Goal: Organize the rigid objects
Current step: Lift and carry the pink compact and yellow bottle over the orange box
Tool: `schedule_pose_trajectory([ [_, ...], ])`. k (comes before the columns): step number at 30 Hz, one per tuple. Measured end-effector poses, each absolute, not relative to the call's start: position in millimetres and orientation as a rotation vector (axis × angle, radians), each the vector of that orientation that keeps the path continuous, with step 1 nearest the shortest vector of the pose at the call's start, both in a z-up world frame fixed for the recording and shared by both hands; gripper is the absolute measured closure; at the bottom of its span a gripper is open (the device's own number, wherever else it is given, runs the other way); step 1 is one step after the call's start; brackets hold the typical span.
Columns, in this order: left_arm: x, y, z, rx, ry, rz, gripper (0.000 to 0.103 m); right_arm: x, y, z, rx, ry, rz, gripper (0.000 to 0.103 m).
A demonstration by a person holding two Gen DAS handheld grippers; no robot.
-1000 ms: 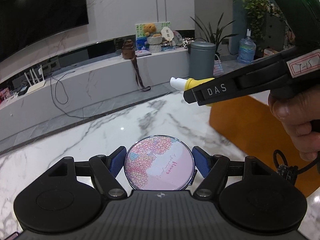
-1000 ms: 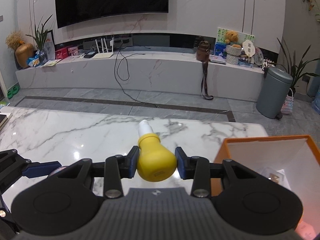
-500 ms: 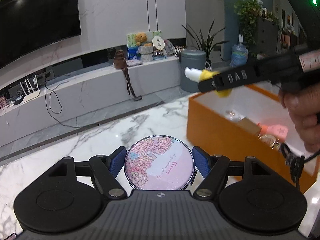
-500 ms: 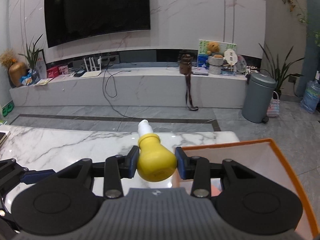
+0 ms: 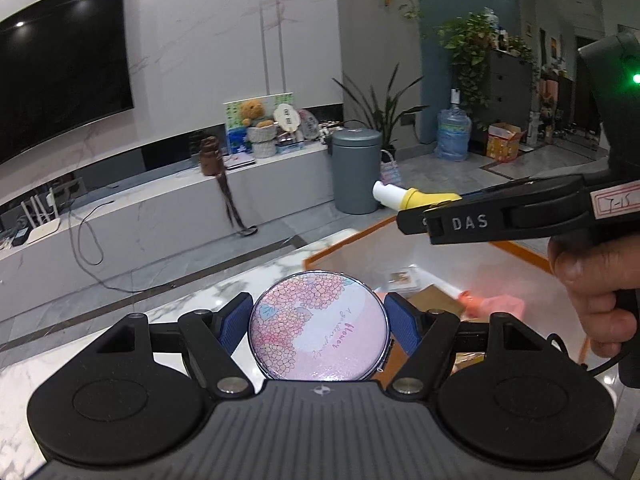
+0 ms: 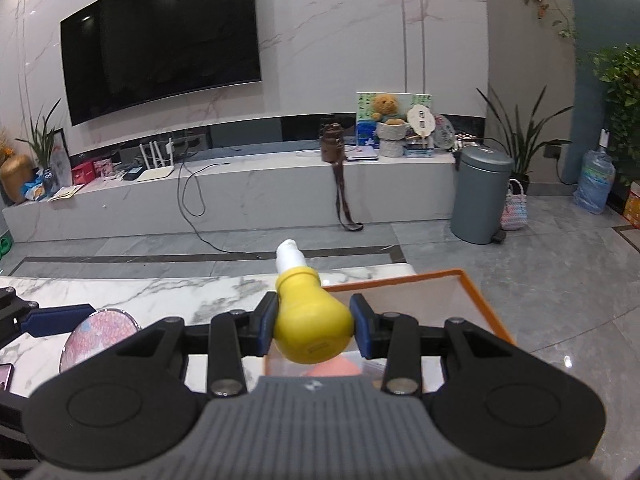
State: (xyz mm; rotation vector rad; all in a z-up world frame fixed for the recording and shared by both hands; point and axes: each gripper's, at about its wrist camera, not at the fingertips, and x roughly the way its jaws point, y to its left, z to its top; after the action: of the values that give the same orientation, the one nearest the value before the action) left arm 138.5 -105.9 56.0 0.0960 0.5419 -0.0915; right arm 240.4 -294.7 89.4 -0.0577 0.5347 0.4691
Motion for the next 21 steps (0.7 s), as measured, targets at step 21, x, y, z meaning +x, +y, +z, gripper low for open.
schedule_pose_trajectory([
  [21, 170.0, -189.9, 43.3, 0.275, 0.608, -0.242, 0.020, 250.3, -369.6, 78.3, -0.080, 0.647, 0.388, 0.064],
])
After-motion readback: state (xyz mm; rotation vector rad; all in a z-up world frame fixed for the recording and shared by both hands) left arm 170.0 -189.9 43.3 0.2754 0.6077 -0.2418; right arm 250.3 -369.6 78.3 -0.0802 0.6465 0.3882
